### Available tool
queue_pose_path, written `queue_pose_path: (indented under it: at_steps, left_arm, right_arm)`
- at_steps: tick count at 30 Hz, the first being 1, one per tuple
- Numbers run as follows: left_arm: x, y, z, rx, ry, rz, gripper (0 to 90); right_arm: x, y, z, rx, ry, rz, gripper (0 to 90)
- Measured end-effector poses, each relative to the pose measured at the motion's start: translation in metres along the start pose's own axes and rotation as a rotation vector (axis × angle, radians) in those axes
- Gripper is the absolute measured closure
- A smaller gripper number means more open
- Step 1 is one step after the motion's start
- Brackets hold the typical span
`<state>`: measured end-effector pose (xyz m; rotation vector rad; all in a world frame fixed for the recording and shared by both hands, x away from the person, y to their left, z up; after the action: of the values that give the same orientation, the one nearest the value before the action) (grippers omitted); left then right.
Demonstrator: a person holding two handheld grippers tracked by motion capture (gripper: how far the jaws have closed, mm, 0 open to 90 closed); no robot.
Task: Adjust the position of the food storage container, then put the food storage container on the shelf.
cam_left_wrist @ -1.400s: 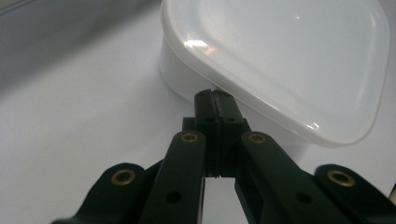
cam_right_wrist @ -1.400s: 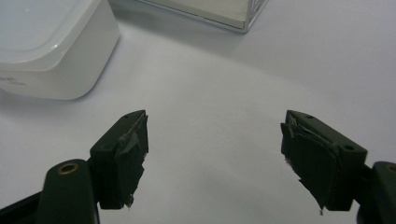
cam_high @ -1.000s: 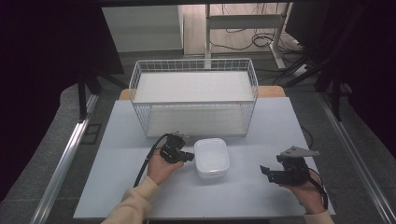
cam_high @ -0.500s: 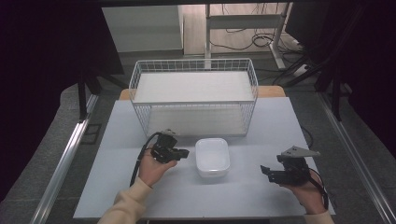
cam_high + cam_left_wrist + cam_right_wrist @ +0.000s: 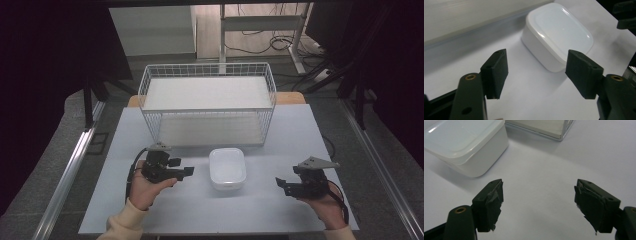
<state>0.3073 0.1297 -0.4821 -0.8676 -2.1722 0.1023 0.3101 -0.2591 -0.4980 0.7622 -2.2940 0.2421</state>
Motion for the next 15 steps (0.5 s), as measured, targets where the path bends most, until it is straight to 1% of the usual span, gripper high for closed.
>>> queue_pose_path:
  at_steps: [3,4,10,11,13,15]
  left_arm:
    - [0.006,0.006,0.0,0.023,-0.011,-0.004,32.1]
    - [0.009,0.009,0.0,0.041,-0.022,-0.002,31.8]
    - [0.012,0.011,0.0,0.051,-0.032,0.001,31.3]
    - [0.013,0.011,-0.001,0.054,-0.035,0.005,31.1]
    - [0.013,0.009,-0.001,0.056,-0.037,0.017,31.1]
    - [0.013,0.006,-0.003,0.056,-0.042,0.029,31.0]
  right_arm:
    - [0.0,-0.001,0.0,-0.005,-0.002,-0.007,23.0]
    - [-0.001,-0.001,0.0,-0.011,-0.006,-0.014,23.0]
    - [-0.001,0.001,-0.001,-0.011,-0.013,-0.032,23.0]
    - [0.0,0.002,-0.003,-0.018,-0.022,-0.045,22.9]
    - [0.0,0.003,-0.003,-0.025,-0.023,-0.05,22.9]
    - [0.001,0.004,-0.006,-0.036,-0.033,-0.065,22.9]
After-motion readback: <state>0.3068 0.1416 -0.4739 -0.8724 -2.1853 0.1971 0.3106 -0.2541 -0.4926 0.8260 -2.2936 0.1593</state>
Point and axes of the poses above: each handheld gripper's, and its own axes: x roughly backward along the jaws, z roughly out of its underside, y roughly to its left, the point moved 5 cm from there along -x, roughly forward along the jaws, and after that the axes turned 1 degree about -z, right-handed, at the moved point
